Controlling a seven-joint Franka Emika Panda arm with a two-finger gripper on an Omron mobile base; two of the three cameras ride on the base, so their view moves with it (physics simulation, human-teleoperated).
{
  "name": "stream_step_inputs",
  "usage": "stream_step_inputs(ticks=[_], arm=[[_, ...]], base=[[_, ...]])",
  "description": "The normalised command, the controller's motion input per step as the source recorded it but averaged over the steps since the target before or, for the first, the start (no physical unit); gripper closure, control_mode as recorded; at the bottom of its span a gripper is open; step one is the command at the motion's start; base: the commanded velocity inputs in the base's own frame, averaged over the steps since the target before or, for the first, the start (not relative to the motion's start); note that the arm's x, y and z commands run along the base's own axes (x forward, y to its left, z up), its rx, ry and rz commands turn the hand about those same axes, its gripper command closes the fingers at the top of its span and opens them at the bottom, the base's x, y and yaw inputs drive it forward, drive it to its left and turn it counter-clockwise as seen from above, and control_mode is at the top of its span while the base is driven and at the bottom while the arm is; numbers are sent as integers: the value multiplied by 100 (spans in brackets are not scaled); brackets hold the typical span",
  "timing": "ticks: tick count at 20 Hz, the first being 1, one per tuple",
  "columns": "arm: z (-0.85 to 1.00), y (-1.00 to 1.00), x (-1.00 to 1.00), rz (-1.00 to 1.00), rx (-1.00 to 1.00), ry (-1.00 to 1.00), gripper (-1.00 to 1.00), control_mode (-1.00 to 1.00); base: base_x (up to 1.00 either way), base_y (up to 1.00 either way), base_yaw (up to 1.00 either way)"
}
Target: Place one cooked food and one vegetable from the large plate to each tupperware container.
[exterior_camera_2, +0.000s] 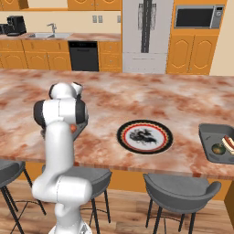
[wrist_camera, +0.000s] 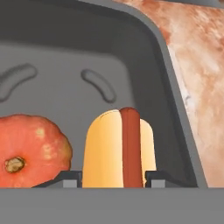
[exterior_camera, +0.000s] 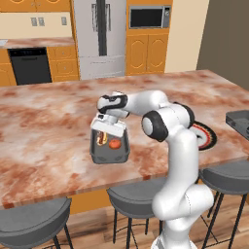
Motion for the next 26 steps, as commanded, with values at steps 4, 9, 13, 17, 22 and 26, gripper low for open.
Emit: stream_step_inputs(ticks=[4,9,13,17,22,26], arm=[[-40,1,0,0,0,1,100,-100],[-40,0,0,0,0,0,100,-100],[-34,0,-2,0,0,0,100,-100],[-10,-2,-15,0,0,0,-100,-100],[9,-6,-25,0,0,-2,-100,-100],[47,-1,-47,2,0,-20,-100,-100]], base=[[0,0,0],[0,0,0],[0,0,0],[0,0,0],[0,0,0],[0,0,0]])
